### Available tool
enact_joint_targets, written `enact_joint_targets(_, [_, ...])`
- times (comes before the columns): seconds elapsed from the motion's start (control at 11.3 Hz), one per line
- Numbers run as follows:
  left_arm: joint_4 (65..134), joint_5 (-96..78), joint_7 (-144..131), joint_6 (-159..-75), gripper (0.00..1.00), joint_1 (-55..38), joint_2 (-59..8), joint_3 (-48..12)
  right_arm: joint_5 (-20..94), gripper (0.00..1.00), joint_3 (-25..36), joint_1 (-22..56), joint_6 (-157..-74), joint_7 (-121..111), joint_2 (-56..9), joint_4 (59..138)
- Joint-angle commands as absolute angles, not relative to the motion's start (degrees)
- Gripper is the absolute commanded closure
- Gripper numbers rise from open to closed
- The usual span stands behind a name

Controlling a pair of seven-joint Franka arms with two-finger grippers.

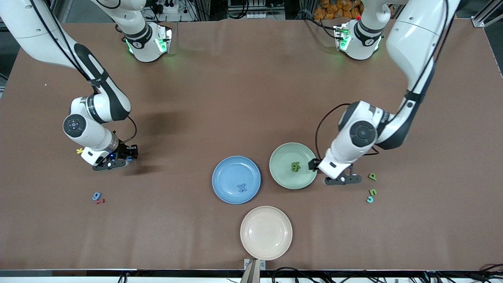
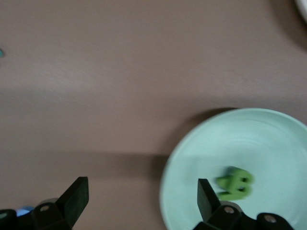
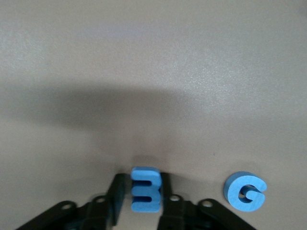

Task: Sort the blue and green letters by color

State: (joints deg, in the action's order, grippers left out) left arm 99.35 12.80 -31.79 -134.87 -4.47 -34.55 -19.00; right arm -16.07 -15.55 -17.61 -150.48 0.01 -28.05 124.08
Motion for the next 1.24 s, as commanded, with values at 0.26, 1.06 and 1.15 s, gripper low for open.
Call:
enact_joint_targets(0.26, [102.04, 20.39, -18.65, -133.86, 0.0, 8.42, -33.48, -23.91, -14.6, 1.0, -17.13, -17.85, -150.65, 2.19, -28.74, 121.22])
enact_joint_targets(1.06, [103.35, 20.48, -10.55, -140.08, 0.0, 17.31, -37.88, -23.82, 4.3, 1.0, -20.04, 3.75, -135.44, 31.86, -37.95, 92.32])
enact_joint_targets(1.15, [104.23, 20.48, -10.29, -141.84, 0.0, 17.58, -38.05, -23.82, 4.65, 1.0, -19.95, 7.43, -135.35, 37.3, -40.14, 88.46])
